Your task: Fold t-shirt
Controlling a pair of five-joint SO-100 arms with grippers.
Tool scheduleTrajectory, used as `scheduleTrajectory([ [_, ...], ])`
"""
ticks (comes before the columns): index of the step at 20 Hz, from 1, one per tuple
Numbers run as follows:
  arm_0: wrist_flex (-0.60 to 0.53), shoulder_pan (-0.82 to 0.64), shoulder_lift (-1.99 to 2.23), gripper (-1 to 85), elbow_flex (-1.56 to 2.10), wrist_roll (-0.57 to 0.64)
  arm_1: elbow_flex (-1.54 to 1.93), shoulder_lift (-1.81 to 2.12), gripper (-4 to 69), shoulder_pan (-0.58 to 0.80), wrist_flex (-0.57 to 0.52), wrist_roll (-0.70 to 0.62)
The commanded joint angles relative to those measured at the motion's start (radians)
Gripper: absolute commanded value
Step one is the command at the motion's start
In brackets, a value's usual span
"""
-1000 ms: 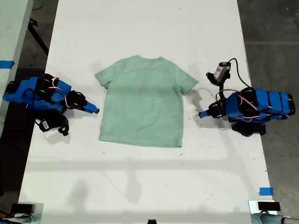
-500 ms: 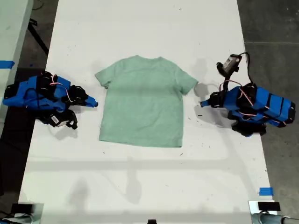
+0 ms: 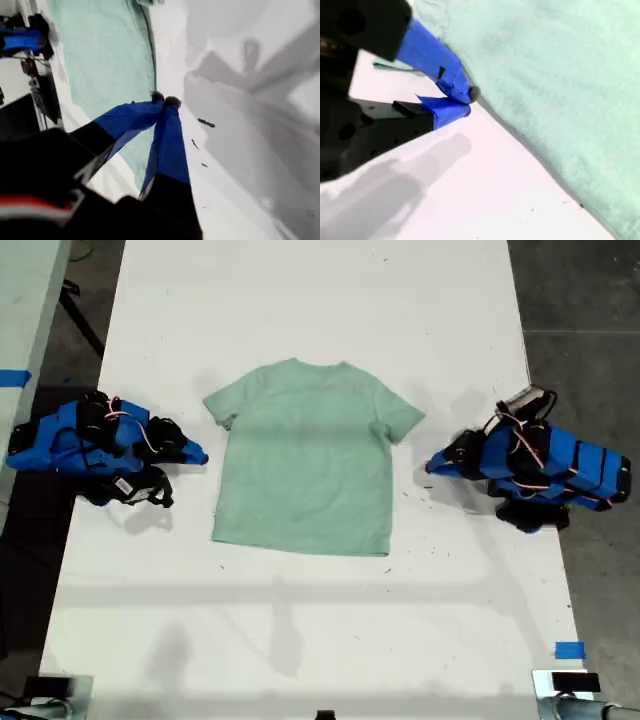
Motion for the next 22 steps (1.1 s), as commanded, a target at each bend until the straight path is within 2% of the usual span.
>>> scheduleTrajectory([
  [1, 0.009, 0.012, 0.003, 0.1, -0.123, -0.017, -0.124, 0.009, 2.0, 0.012, -0.058, -0.094],
  [5, 0.025, 0.0, -0.109, 0.1, -0.244, -0.005, -0.207, -0.04, 1.1, 0.003, -0.106, -0.138],
  [10, 0.017, -0.055, -0.35, 3.6, -0.437, 0.084, -0.483, -0.411, 1.1, 0.011, -0.114, -0.221],
  [14, 0.037, -0.115, -0.52, 6.2, -0.565, 0.167, -0.769, -0.71, 1.2, 0.055, 0.011, -0.328],
  [22, 0.193, -0.327, -0.825, 11.5, -0.897, 0.373, -1.201, -1.031, 3.8, 0.221, 0.359, -0.523],
])
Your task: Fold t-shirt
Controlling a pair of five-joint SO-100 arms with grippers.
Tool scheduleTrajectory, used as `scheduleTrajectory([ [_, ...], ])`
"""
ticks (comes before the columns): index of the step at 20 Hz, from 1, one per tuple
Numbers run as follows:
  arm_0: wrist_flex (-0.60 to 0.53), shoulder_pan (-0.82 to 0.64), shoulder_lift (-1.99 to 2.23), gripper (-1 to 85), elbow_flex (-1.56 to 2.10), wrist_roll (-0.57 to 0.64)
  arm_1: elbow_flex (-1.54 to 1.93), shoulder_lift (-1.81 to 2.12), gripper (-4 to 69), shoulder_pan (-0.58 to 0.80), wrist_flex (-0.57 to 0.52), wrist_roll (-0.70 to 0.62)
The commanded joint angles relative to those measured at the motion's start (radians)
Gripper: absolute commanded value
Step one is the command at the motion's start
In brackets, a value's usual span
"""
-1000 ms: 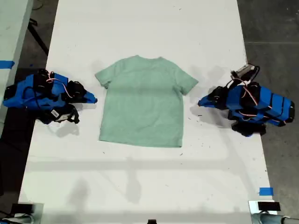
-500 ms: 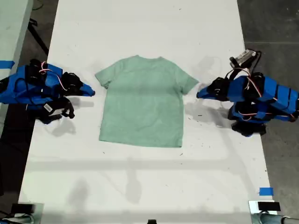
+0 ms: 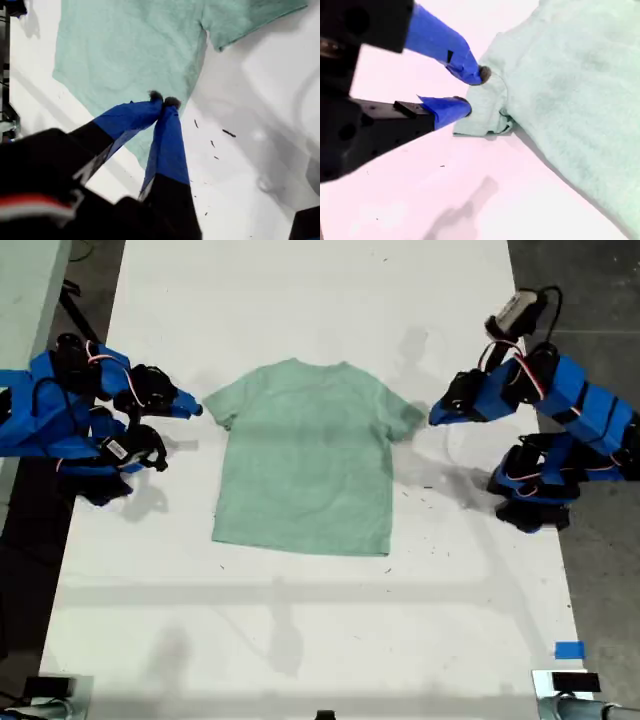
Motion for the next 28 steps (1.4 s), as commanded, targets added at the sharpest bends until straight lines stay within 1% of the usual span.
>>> scheduleTrajectory([
  [1, 0.04, -0.071, -0.103, 13.5, -0.147, 0.066, -0.156, -0.066, 4.3, 0.067, 0.092, -0.072],
  [3, 0.064, -0.118, -0.172, 17.6, -0.215, 0.114, -0.199, -0.106, 6.1, 0.107, 0.11, -0.115],
  [4, 0.075, -0.147, -0.202, 22.2, -0.242, 0.144, -0.215, -0.129, 11.4, 0.126, 0.12, -0.13],
  [5, 0.084, -0.184, -0.23, 26.3, -0.264, 0.176, -0.224, -0.152, 20.6, 0.138, 0.12, -0.143],
  [6, 0.087, -0.219, -0.25, 28.4, -0.279, 0.21, -0.224, -0.175, 29.6, 0.152, 0.12, -0.153],
  [7, 0.091, -0.249, -0.267, 30.2, -0.291, 0.244, -0.224, -0.202, 33.7, 0.167, 0.118, -0.172],
  [9, 0.089, -0.298, -0.298, 32.9, -0.299, 0.304, -0.196, -0.252, 37.4, 0.207, 0.095, -0.213],
  [12, 0.066, -0.341, -0.347, 34.4, -0.279, 0.356, -0.106, -0.284, 38.4, 0.261, -0.012, -0.281],
  [17, -0.057, -0.376, -0.41, 35.0, -0.19, 0.391, 0.098, -0.354, 38.4, 0.37, -0.258, -0.376],
  [20, -0.129, -0.385, -0.479, 35.1, -0.16, 0.405, 0.121, -0.466, 38.5, 0.387, -0.367, -0.402],
  [24, -0.175, -0.391, -0.522, 35.0, -0.146, 0.407, 0.11, -0.64, 38.4, 0.413, -0.497, -0.433],
  [26, -0.179, -0.396, -0.528, 35.0, -0.143, 0.408, 0.084, -0.735, 38.0, 0.425, -0.537, -0.443],
  [28, -0.178, -0.403, -0.528, 35.0, -0.141, 0.413, 0.058, -0.816, 36.0, 0.428, -0.566, -0.446],
])
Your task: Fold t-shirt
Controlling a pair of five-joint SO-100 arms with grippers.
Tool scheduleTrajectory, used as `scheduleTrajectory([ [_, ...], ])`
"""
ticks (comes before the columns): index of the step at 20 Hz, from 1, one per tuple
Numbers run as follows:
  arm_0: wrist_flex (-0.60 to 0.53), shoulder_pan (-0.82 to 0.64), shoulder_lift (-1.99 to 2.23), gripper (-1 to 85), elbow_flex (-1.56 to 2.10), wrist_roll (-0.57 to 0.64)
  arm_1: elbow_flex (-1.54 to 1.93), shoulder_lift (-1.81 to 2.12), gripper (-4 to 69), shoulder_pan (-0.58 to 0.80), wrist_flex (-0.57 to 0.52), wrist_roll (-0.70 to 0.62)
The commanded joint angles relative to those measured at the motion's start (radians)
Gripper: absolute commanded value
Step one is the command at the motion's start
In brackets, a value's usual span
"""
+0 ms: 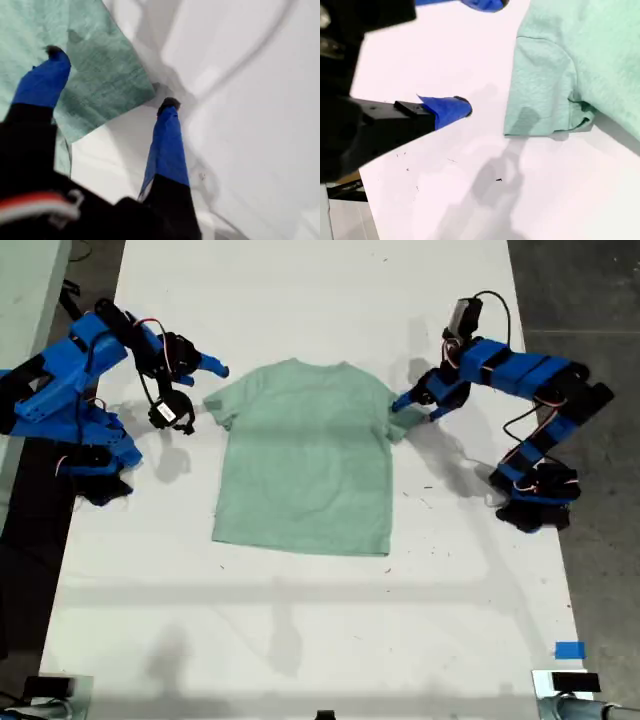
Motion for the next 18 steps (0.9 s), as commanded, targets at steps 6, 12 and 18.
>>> scheduleTrajectory([
  [6, -0.009, -0.028, 0.003, 34.8, -0.002, 0.02, -0.175, -0.101, 4.4, 0.025, 0.009, 0.0],
  [12, -0.009, -0.028, 0.009, 34.6, 0.011, 0.02, -0.311, -0.098, -1.1, 0.032, 0.153, -0.06],
  [18, -0.009, -0.028, 0.04, 34.6, 0.035, 0.02, -0.638, -0.086, -1.1, -0.081, 0.393, -0.006],
])
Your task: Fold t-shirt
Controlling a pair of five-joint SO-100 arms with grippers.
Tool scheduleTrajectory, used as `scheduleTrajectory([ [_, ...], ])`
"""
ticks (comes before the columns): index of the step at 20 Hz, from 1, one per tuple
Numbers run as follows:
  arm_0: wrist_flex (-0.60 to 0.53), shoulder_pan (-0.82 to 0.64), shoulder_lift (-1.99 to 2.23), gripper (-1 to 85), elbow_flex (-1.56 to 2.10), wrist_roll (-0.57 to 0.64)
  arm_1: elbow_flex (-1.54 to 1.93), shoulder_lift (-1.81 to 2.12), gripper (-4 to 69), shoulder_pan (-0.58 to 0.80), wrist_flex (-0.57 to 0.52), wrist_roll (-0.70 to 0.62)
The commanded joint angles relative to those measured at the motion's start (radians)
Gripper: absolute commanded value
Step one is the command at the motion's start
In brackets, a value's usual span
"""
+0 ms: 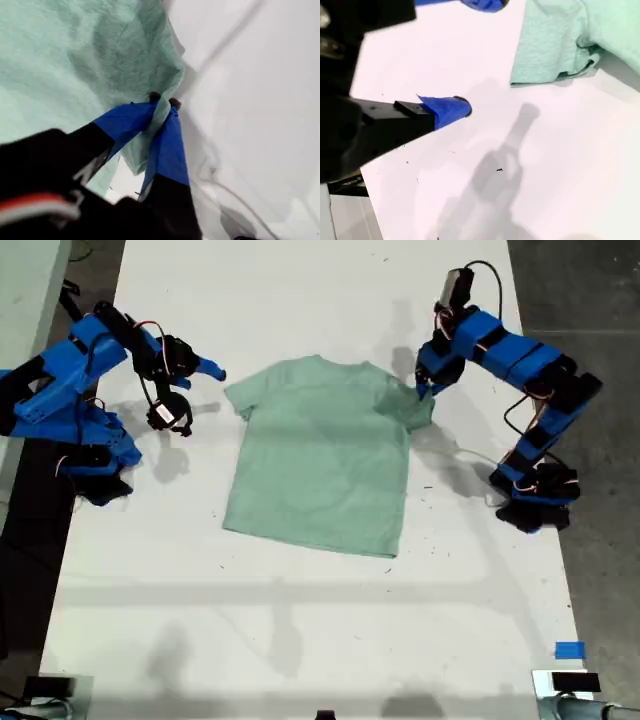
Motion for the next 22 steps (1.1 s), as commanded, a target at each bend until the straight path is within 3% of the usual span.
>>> scheduleTrajectory([
  [1, -0.008, -0.011, 0.028, 34.6, -0.006, 0.003, -0.291, -0.002, -1.1, -0.101, 0.097, 0.054],
  [7, -0.006, -0.005, 0.028, 34.5, -0.009, 0.003, -0.87, -0.351, -1.1, -0.278, 0.112, 0.169],
  [17, -0.003, -0.005, 0.032, 34.4, -0.003, 0.005, -0.9, -0.657, -1.1, -0.362, -0.215, 0.245],
  [18, -0.003, -0.003, 0.032, 34.4, 0.0, 0.005, -0.916, -0.681, 4.8, -0.36, -0.222, 0.245],
  [19, -0.003, -0.003, 0.034, 34.5, 0.002, 0.005, -0.922, -0.681, 34.2, -0.359, -0.212, 0.239],
  [20, -0.003, -0.003, 0.035, 34.6, 0.005, 0.005, -0.927, -0.655, 41.3, -0.359, -0.181, 0.233],
  [22, -0.006, -0.002, 0.035, 34.8, 0.011, 0.005, -0.927, -0.568, 35.1, -0.348, -0.091, 0.221],
])
